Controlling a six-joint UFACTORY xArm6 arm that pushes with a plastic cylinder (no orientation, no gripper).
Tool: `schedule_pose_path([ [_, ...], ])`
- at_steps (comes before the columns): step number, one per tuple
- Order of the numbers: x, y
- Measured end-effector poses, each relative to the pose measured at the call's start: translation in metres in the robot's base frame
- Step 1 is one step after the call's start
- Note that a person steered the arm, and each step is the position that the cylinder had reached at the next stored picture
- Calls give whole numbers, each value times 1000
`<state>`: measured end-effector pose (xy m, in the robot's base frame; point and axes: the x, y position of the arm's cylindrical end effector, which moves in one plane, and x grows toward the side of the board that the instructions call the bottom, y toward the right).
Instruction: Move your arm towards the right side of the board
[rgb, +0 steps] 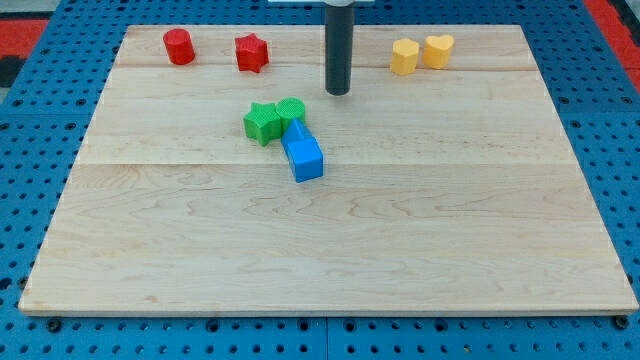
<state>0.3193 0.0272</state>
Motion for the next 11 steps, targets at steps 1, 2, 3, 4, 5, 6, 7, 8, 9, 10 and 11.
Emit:
schedule_pose_path([
  [1,0,37],
  [2,0,83],
  [3,-19,142],
  [4,-32,187],
  [5,-46,224],
  [6,-28,212],
  [7,-18,178],
  [8,-18,160],
  [9,-14,169],
  [10,-13,140],
  [11,-21,202],
])
